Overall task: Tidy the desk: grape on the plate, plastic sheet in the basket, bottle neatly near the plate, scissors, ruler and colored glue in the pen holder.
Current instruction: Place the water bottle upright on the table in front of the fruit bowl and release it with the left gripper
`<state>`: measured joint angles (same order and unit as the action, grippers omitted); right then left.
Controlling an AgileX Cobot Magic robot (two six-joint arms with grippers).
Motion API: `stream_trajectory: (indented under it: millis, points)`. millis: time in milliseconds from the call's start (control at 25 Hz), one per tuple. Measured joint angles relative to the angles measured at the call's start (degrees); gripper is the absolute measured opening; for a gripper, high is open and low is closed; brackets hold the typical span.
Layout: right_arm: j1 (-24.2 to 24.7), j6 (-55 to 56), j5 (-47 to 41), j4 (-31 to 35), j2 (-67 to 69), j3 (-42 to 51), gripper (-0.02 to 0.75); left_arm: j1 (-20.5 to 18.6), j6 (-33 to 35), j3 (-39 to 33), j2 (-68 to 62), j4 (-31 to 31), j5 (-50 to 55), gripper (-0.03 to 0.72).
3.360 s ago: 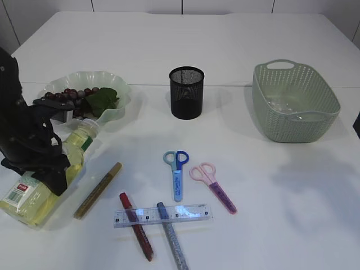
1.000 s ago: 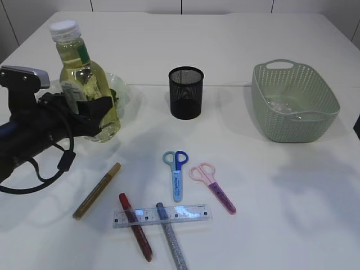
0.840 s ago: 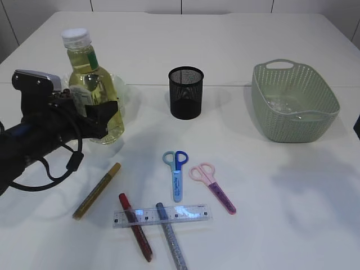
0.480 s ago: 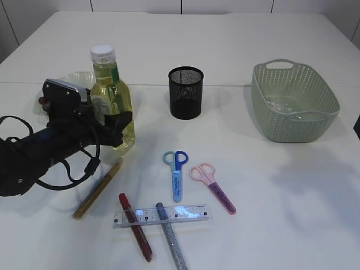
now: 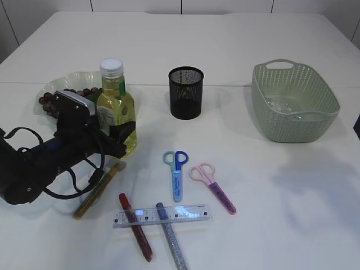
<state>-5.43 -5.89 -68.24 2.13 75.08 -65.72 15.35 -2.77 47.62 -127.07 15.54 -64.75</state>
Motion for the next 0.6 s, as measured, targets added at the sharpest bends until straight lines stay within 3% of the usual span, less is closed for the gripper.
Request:
stream_trajectory:
  millis: [320,600]
  points:
    - [0.0,0.0,0.0,0.0,0.0,0.0,0.545,0.0,0.3,1.8,-1.7,-0.3,-1.2,0.457]
    - [0.0,0.0,0.1,0.0,0.0,0.0,0.545,0.0,0.3,1.8,-1.7,-0.3,-1.0,0.574]
